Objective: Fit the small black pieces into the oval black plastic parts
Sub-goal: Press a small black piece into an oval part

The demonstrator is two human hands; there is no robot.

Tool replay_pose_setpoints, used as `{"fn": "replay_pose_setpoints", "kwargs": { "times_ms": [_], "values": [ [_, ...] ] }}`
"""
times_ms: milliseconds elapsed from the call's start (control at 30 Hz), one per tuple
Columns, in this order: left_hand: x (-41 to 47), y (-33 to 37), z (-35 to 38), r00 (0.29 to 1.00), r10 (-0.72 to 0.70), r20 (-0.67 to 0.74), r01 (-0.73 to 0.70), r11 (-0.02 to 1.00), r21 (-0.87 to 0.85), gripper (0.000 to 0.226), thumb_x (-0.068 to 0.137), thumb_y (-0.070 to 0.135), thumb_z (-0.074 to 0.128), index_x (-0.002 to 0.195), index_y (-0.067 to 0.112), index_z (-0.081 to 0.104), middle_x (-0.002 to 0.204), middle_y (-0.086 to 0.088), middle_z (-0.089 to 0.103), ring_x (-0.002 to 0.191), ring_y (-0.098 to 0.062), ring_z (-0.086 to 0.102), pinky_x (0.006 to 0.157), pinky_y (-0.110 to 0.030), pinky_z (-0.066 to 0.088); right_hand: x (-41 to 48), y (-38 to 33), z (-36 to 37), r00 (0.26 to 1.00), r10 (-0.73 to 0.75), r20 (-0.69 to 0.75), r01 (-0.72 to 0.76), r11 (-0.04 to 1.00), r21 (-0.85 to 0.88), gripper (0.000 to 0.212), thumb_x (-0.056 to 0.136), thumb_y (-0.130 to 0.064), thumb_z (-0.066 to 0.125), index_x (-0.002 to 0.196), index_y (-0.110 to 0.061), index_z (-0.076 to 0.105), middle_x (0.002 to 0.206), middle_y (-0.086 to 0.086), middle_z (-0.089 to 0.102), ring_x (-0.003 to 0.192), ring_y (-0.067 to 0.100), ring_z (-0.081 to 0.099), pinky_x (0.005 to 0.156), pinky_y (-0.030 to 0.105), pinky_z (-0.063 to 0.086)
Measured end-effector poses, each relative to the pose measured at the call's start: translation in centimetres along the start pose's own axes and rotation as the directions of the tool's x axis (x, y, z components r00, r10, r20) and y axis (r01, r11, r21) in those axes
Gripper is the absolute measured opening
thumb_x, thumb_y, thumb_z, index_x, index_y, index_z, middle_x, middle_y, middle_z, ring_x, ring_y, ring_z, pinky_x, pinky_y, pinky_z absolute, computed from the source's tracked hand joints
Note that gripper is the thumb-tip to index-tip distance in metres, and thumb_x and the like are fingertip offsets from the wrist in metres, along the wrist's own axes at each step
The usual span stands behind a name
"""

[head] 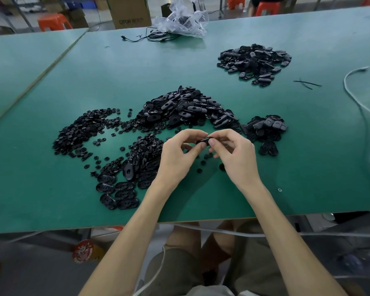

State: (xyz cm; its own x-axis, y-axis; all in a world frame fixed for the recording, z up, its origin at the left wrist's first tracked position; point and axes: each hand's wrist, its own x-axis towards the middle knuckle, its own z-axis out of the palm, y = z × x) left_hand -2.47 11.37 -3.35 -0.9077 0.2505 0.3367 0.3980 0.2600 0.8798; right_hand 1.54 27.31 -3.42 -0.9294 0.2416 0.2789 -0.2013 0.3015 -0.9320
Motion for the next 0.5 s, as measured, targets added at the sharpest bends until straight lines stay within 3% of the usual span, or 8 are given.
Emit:
{"fn": "replay_pose_setpoints", "kwargs": {
  "times_ms": [267,500],
  "values": [
    [0.05,-0.09,0.0,1.0,-0.013,0.008,0.013,1.0,0.005,0.021,0.094,0.005,0.073,0.11,0.017,0.075,0.102,0.009,0.078,0.098,-0.014,0.073,0.086,-0.042,0.059,0.03,-0.07,0.06,1.0,0.004,0.013,-0.004,1.0,-0.002,0.009,0.096,-0.006,0.072,0.103,-0.012,0.075,0.085,-0.003,0.076,0.075,0.012,0.073,0.07,0.024,0.059],
    [-0.09,0.2,0.15,1.0,0.015,-0.01,-0.015,1.0,0.016,0.023,0.091,-0.001,0.069,0.106,0.016,0.075,0.097,0.008,0.077,0.09,-0.013,0.072,0.084,-0.025,0.057,0.09,0.06,0.2,1.0,0.0,0.021,0.0,1.0,-0.018,0.008,0.095,-0.008,0.074,0.099,-0.016,0.076,0.085,-0.009,0.076,0.079,0.012,0.074,0.076,0.028,0.06]
  ]
}}
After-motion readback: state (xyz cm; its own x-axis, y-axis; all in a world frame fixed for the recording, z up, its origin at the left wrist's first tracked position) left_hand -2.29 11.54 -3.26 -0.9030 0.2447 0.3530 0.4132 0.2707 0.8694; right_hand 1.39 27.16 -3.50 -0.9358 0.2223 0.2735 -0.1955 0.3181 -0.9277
